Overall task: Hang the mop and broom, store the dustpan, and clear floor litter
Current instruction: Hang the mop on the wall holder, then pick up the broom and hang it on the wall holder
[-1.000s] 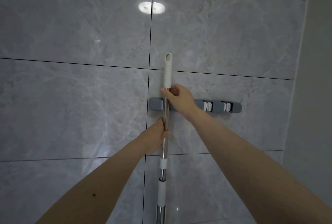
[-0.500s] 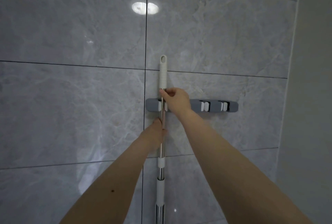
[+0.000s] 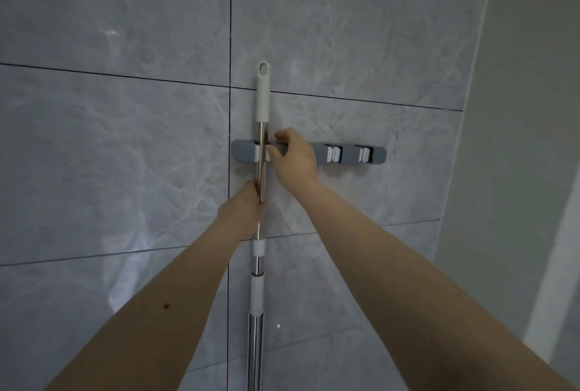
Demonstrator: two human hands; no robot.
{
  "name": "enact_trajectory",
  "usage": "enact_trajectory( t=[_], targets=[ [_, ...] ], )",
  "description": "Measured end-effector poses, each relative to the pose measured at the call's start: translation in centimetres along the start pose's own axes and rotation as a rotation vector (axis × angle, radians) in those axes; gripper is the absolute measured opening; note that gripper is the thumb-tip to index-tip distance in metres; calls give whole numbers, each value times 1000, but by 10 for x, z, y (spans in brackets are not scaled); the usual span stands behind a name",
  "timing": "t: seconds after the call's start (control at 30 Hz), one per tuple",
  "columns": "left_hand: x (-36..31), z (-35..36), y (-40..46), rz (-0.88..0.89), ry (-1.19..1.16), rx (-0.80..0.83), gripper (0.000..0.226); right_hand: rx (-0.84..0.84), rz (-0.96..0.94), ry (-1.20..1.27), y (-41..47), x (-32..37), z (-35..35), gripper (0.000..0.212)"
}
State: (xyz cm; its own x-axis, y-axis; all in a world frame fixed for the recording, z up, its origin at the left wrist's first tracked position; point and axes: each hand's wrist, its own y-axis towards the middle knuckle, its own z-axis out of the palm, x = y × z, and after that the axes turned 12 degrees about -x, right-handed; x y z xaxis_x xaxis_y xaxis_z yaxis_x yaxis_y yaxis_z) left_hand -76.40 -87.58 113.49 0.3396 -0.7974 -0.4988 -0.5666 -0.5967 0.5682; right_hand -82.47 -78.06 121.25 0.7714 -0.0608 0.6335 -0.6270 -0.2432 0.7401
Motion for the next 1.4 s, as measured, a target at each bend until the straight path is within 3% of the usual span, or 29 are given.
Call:
enact_trajectory(
  t=[0.17, 0.23, 0.4, 0.63, 0.9, 1.07, 1.4],
  targets=[
    [17, 6, -39, 0, 58, -6, 10, -22, -215, -255, -40, -26, -26, 36],
    [21, 14, -60, -13, 73, 32, 9, -4, -158, -318, -64, -40, -34, 36],
    [19, 40, -113, -47, -6, 43, 36, 163, 21, -435, -131, -80, -55, 37],
    [10, 75, -185, -6, 20, 225, 29, 336, 190, -479, -208, -110, -77, 36],
    [6, 104, -278, -111, 90, 358, 28, 469, 298, -505, -295, -140, -120, 33],
    [-17, 123, -349, -170, 101, 395, 25, 563, 360, -525, -356, -164, -174, 33],
    [-76, 190, -492, -127, 95, 689, 28, 618, 704, -567, -493, -222, -288, 33]
  ],
)
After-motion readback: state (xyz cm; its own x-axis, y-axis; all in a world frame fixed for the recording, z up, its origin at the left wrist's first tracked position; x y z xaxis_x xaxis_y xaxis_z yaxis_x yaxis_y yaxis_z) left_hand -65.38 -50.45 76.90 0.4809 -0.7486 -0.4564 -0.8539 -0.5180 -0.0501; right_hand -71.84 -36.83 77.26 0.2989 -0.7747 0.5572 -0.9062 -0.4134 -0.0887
